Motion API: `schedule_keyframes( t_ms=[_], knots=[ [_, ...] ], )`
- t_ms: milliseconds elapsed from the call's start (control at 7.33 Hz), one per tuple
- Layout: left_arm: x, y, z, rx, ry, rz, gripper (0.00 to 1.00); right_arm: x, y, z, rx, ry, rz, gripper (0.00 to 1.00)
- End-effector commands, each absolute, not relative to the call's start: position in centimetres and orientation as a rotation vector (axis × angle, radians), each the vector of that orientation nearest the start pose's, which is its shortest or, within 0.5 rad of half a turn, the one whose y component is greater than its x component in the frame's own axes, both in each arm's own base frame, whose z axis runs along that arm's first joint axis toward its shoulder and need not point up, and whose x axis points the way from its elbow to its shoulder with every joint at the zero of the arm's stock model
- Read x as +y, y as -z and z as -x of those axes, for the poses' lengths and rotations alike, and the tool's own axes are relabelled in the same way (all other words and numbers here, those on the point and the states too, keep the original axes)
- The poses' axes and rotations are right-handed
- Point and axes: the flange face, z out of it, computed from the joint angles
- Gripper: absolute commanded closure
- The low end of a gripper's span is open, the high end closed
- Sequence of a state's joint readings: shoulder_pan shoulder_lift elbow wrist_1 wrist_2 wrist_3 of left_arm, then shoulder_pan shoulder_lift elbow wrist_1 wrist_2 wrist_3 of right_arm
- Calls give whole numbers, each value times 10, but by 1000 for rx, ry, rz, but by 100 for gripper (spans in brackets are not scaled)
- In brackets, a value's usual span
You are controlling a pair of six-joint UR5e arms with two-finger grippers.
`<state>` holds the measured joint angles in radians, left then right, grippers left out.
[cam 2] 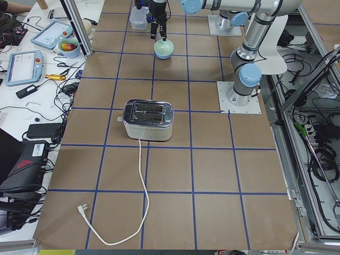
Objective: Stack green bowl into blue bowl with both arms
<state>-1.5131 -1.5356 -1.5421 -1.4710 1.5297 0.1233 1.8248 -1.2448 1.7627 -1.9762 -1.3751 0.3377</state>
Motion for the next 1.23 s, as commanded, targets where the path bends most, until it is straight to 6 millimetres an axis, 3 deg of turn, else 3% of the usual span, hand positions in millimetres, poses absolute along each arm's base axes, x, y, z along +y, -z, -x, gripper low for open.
schedule_keyframes(
  t_ms=[0,136,273,545,682,818,955,1091],
  knots=[
    [-495,-527,110,3159,248,-112,0,-522,-285,-274,3007,-167,-137,0],
    [-496,-524,110,3160,238,-109,0,-529,-335,-265,3027,-103,-150,0],
    [-498,-520,114,3167,227,-90,0,-520,-398,-262,3034,-149,-151,0],
    [-496,-519,127,3164,231,-65,0,-522,-487,-260,3054,-123,-124,0],
    [-496,-519,127,3162,230,-65,0,-519,-506,-257,3064,-123,-103,0],
    [-496,-520,128,3168,234,-68,0,-512,-512,-255,3073,-127,6,2],
    [-495,-521,128,3160,237,-67,0,-510,-521,-237,3102,-105,26,3],
    [-495,-521,128,3163,240,-67,0,-507,-527,-196,3118,-149,31,5]
  ],
)
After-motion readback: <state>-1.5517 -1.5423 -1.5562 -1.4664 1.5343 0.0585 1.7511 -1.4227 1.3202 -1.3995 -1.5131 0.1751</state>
